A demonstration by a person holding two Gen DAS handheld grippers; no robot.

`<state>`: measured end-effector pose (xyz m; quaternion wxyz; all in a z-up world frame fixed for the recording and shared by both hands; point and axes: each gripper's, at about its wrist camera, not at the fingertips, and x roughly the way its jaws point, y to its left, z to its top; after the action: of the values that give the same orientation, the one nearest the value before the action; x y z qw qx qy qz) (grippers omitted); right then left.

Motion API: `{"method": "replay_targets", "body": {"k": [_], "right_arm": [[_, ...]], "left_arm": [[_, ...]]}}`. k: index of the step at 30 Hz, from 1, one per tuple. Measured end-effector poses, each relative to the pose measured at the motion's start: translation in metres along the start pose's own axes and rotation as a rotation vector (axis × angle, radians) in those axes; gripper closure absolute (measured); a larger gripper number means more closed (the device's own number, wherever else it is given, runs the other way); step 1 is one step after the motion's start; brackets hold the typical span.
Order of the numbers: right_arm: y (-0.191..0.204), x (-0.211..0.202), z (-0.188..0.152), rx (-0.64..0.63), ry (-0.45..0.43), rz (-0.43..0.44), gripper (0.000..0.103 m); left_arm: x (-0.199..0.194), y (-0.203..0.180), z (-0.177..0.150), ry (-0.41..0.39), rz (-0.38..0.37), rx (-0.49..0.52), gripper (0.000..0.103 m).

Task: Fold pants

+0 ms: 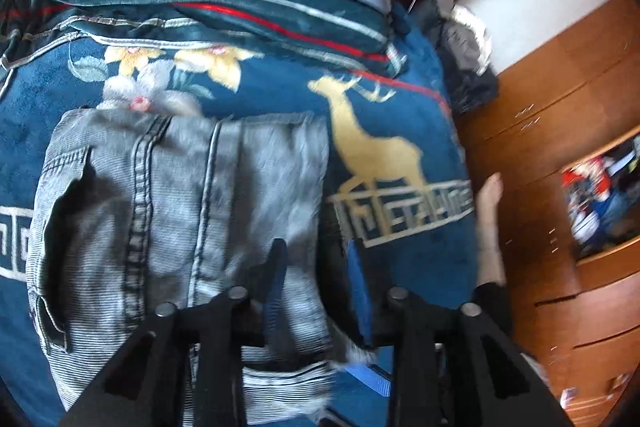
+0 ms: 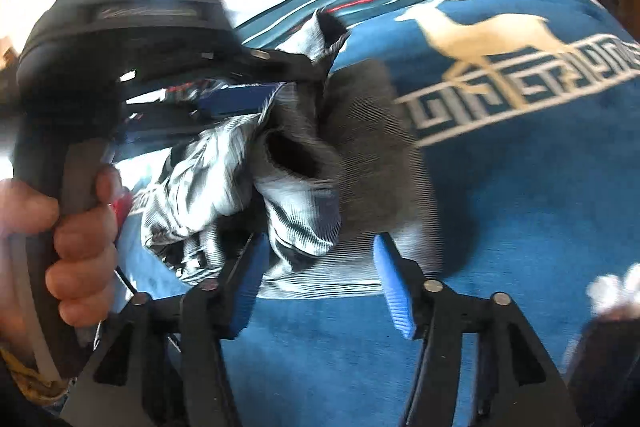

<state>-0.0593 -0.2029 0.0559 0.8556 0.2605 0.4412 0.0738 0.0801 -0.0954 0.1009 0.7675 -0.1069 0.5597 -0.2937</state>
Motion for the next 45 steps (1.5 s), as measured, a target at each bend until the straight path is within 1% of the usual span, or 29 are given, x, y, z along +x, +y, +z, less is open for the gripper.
{"method": "replay_targets", "body": {"k": [3, 4, 5, 7, 8, 9, 10, 11, 13, 15, 17, 18, 20, 21, 23, 24, 25, 26, 27, 28, 30, 32, 33, 36, 39, 41, 43, 45], "right_arm": [[-0.014, -0.013, 0.001, 0.039, -0.018, -0.027, 0.046], [-0.017, -0.018, 0.001, 0.054, -0.033, -0.029, 0.046], [-0.02, -0.023, 0.001, 0.062, -0.047, -0.029, 0.046], [-0.023, -0.036, 0.004, 0.075, -0.093, -0.008, 0.046], [-0.023, -0.04, 0.006, 0.077, -0.11, 0.015, 0.046], [-0.019, -0.045, 0.008, 0.068, -0.124, 0.058, 0.046], [-0.015, -0.047, 0.009, 0.054, -0.123, 0.084, 0.046], [-0.009, -0.046, 0.013, 0.032, -0.112, 0.111, 0.046], [0.004, -0.038, 0.015, -0.007, -0.07, 0.173, 0.046], [0.016, -0.019, 0.021, -0.003, -0.014, 0.231, 0.048], [0.02, 0.002, 0.024, 0.015, 0.029, 0.256, 0.051], [0.022, 0.015, 0.027, 0.029, 0.055, 0.254, 0.057], [0.026, 0.029, 0.031, 0.045, 0.086, 0.249, 0.085], [0.028, 0.033, 0.032, 0.044, 0.089, 0.235, 0.089], [0.037, 0.027, 0.04, 0.004, 0.053, 0.195, 0.092], [0.042, 0.02, 0.044, -0.035, 0.02, 0.165, 0.092], [0.047, 0.01, 0.049, -0.081, -0.022, 0.116, 0.093], [0.049, 0.004, 0.053, -0.101, -0.046, 0.081, 0.093], [0.048, 0.0, 0.055, -0.112, -0.062, 0.043, 0.093], [0.045, 0.001, 0.057, -0.131, -0.066, -0.015, 0.093], [0.033, 0.014, 0.055, -0.145, -0.042, -0.092, 0.093], [0.019, 0.027, 0.048, -0.14, -0.002, -0.132, 0.093], [0.01, 0.041, 0.041, -0.131, 0.033, -0.152, 0.093], [-0.011, 0.06, 0.026, -0.088, 0.098, -0.158, 0.093], [-0.018, 0.057, 0.027, -0.056, 0.091, -0.119, 0.092], [-0.016, 0.048, 0.031, -0.065, 0.081, -0.099, 0.09], [-0.014, 0.032, 0.034, -0.079, 0.038, -0.071, 0.089], [-0.016, 0.015, 0.035, -0.084, -0.008, -0.047, 0.078]], "left_arm": [[-0.028, 0.0, 0.002, -0.05, -0.02, 0.031, 0.053], [-0.038, 0.002, 0.001, -0.065, -0.017, 0.047, 0.049], [-0.05, 0.006, -0.001, -0.078, -0.008, 0.066, 0.048], [-0.072, 0.015, -0.009, -0.102, 0.027, 0.113, 0.048], [-0.081, 0.021, -0.014, -0.112, 0.054, 0.138, 0.048], [-0.09, 0.029, -0.024, -0.12, 0.093, 0.168, 0.048], [-0.095, 0.037, -0.031, -0.12, 0.128, 0.191, 0.048], [-0.099, 0.044, -0.04, -0.115, 0.167, 0.215, 0.048], [-0.102, 0.056, -0.056, -0.103, 0.219, 0.242, 0.048], [-0.1, 0.066, -0.067, -0.083, 0.247, 0.248, 0.048], [-0.097, 0.071, -0.075, -0.071, 0.262, 0.255, 0.048], [-0.094, 0.072, -0.078, -0.064, 0.266, 0.256, 0.048], [-0.087, 0.07, -0.081, -0.054, 0.252, 0.254, 0.048], [-0.084, 0.069, -0.082, -0.055, 0.249, 0.251, 0.048], [-0.078, 0.065, -0.084, -0.064, 0.262, 0.259, 0.048], [-0.074, 0.062, -0.085, -0.067, 0.269, 0.267, 0.048], [-0.07, 0.06, -0.086, -0.067, 0.273, 0.274, 0.047], [-0.067, 0.058, -0.087, -0.067, 0.27, 0.281, 0.046], [-0.063, 0.055, -0.088, -0.069, 0.269, 0.288, 0.045], [-0.06, 0.052, -0.089, -0.07, 0.274, 0.298, 0.045], [-0.051, 0.045, -0.092, -0.062, 0.293, 0.328, 0.044], [-0.041, 0.04, -0.096, -0.045, 0.314, 0.364, 0.044], [-0.037, 0.039, -0.098, -0.038, 0.319, 0.377, 0.044], [-0.029, 0.039, -0.103, -0.025, 0.33, 0.392, 0.044], [-0.028, 0.039, -0.104, -0.034, 0.343, 0.401, 0.042], [-0.027, 0.04, -0.104, -0.036, 0.345, 0.395, 0.041], [-0.028, 0.044, -0.104, -0.041, 0.33, 0.383, 0.041], [-0.027, 0.047, -0.104, -0.045, 0.319, 0.379, 0.041]]}}
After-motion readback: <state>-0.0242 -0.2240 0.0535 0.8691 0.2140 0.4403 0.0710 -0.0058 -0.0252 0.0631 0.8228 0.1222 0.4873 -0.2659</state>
